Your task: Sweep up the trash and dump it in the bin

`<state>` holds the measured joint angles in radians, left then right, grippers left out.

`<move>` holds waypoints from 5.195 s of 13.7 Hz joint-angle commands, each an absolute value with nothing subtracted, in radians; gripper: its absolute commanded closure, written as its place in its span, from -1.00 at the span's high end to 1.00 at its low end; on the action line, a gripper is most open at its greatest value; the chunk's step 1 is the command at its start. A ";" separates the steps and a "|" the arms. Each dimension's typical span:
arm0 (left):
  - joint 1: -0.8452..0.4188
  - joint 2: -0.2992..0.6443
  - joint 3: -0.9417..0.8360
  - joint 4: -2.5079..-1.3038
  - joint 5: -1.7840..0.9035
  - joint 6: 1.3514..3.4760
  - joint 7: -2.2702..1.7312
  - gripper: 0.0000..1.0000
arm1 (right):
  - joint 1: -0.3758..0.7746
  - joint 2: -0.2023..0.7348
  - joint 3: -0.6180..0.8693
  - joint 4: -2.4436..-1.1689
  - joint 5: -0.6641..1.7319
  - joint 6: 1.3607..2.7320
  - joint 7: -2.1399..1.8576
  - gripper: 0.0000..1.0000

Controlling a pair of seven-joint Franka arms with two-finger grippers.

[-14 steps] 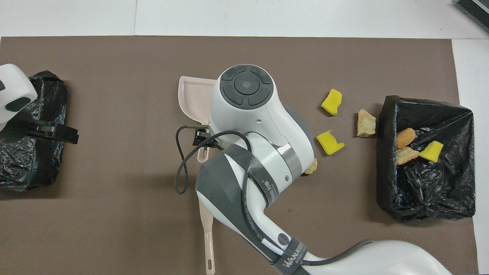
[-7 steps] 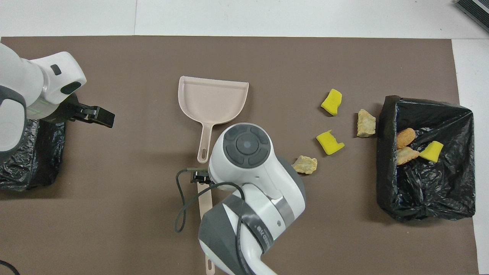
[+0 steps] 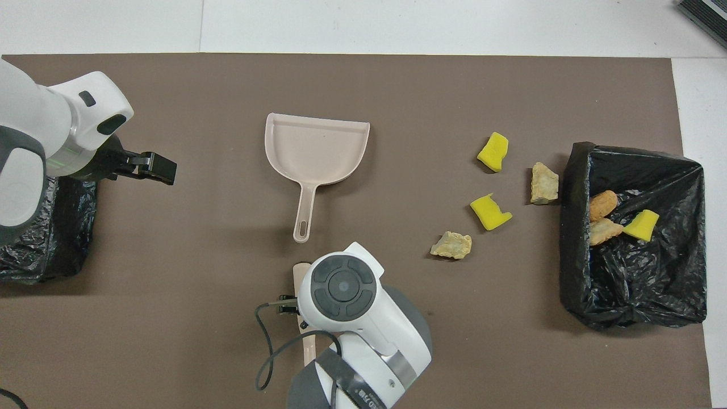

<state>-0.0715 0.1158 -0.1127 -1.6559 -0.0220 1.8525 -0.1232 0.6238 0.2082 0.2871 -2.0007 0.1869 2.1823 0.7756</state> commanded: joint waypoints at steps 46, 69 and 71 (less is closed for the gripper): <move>-0.217 0.156 -0.095 -1.778 -0.029 2.071 -0.269 -1.00 | -0.167 0.272 0.281 -1.944 -0.203 1.973 0.275 -1.00; -0.334 0.132 -0.104 -1.996 -0.044 2.123 1.019 -1.00 | -0.125 0.184 0.278 -2.048 -0.057 1.950 0.198 -1.00; -0.356 0.120 -0.104 -2.003 -0.044 2.102 1.009 -1.00 | -0.066 0.227 0.278 -2.049 -0.008 1.971 0.282 -1.00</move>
<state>-0.3257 0.1667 -0.1220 -1.9593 -0.0313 2.0993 1.0231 -0.1089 0.2005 0.2745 -2.0348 -0.0476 1.9367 0.2274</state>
